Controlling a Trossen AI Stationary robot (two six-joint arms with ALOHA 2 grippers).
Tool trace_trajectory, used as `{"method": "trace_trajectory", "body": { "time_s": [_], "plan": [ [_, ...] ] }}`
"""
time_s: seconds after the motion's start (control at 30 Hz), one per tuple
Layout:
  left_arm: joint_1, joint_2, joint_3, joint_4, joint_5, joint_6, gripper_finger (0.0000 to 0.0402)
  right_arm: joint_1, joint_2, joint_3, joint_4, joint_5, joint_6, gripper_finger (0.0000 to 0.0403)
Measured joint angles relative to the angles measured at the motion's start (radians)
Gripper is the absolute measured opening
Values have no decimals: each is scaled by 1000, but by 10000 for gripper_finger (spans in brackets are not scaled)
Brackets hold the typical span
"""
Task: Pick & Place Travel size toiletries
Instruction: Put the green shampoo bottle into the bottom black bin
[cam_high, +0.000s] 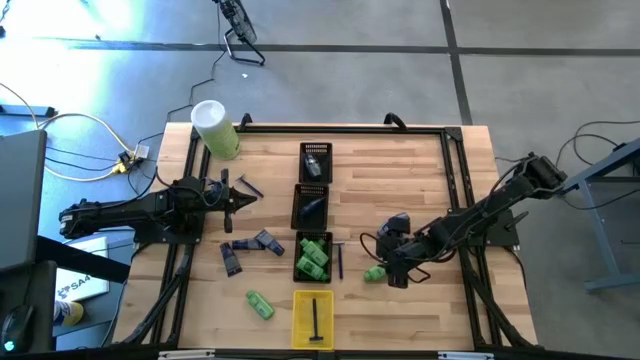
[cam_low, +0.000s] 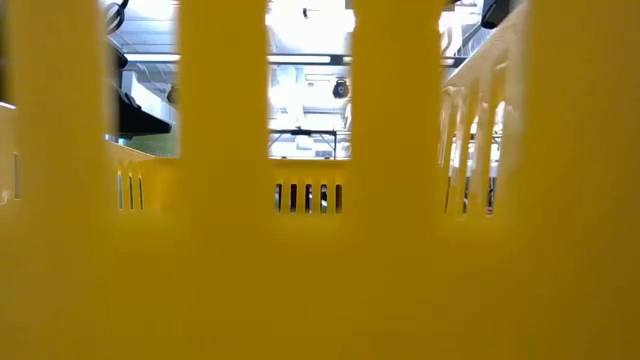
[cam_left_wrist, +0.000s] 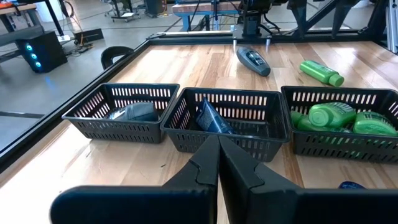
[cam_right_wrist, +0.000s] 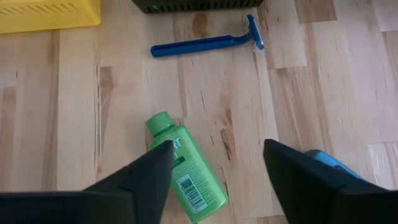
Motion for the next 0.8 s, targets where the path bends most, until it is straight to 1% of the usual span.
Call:
{"method": "trace_trajectory", "body": {
  "time_s": [0.1,0.2,0.43,0.8],
  "plan": [
    [0,0,0,0,0,0,6,0,0,0,1,-1,-3,273],
    [0,0,0,0,0,0,6,0,0,0,1,-3,-3,283],
    [0,0,0,0,0,0,6,0,0,0,1,-4,-3,278],
    [0,0,0,0,0,0,6,0,4,1,1,-51,1,278]
  ]
}}
